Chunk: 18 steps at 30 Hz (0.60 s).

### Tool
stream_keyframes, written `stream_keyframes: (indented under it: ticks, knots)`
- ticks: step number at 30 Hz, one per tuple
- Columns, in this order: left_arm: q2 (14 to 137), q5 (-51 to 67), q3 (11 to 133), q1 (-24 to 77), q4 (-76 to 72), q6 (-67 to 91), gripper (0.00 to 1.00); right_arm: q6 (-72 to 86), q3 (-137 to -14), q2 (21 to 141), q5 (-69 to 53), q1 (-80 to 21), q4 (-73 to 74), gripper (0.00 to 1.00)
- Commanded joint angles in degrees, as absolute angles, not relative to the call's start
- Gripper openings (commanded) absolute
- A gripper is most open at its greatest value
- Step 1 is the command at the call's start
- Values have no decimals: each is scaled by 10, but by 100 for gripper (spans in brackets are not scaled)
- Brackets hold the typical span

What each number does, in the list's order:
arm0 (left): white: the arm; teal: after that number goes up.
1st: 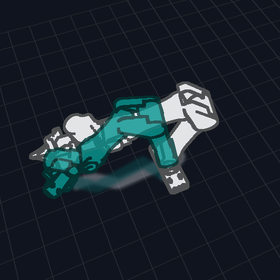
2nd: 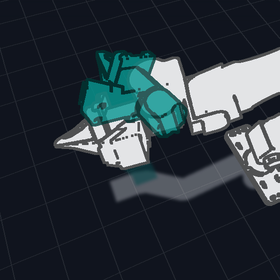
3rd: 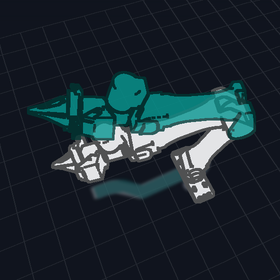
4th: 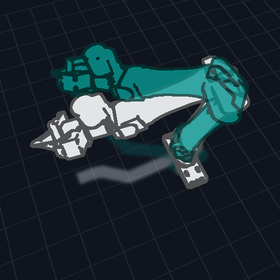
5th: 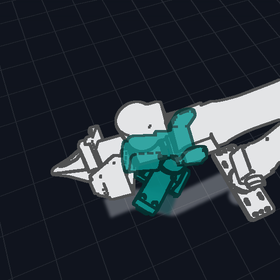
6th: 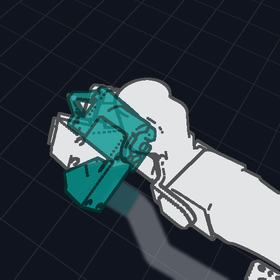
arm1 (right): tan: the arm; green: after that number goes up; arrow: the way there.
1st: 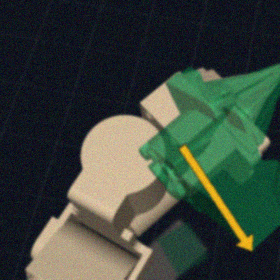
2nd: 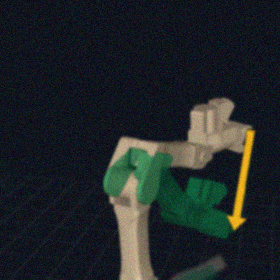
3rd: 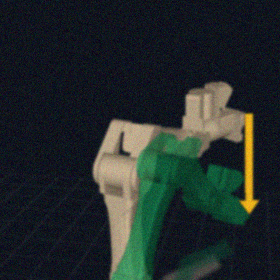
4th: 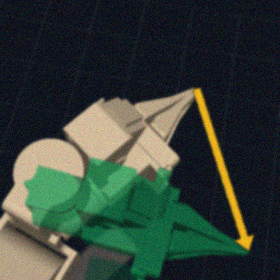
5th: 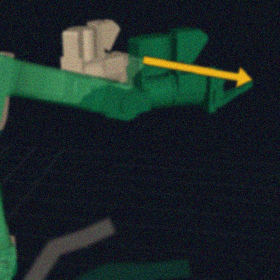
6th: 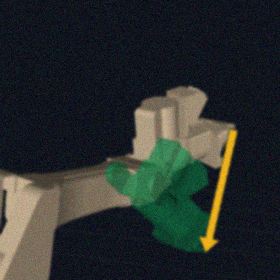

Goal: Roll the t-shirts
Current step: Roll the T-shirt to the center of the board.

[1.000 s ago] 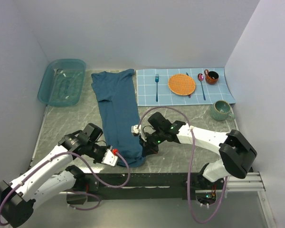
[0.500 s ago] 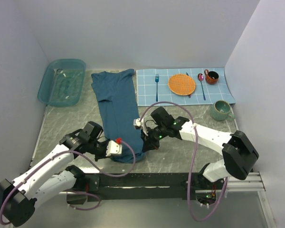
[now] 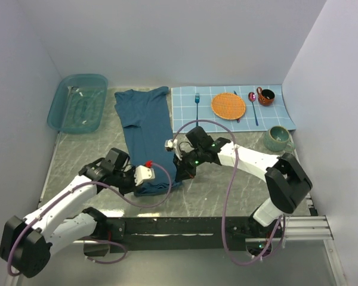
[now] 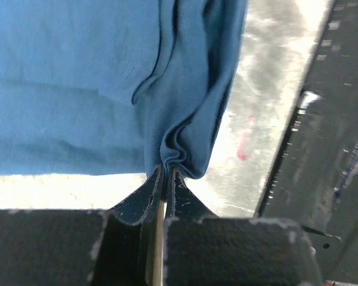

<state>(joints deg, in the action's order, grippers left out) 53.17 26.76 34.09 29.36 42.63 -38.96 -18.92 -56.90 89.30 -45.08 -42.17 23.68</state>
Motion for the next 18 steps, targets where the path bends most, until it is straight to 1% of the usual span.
stream_keyframes:
  ticks: [1,8,13,14,18]
  knots:
    - [562,228,339,274,375,-343,5,-210,-618,931,-447,-411,241,0]
    - [605,213,351,222,350,-325,6,-232,-677,986,-441,-393,256,0]
    - [638,207,360,210,338,-312,15,-242,-706,1016,-428,-388,259,0]
    - [641,199,360,209,330,-309,19,-242,-710,1020,-425,-386,257,0]
    - [649,178,361,198,313,-288,27,-226,-730,1046,-414,-381,231,0]
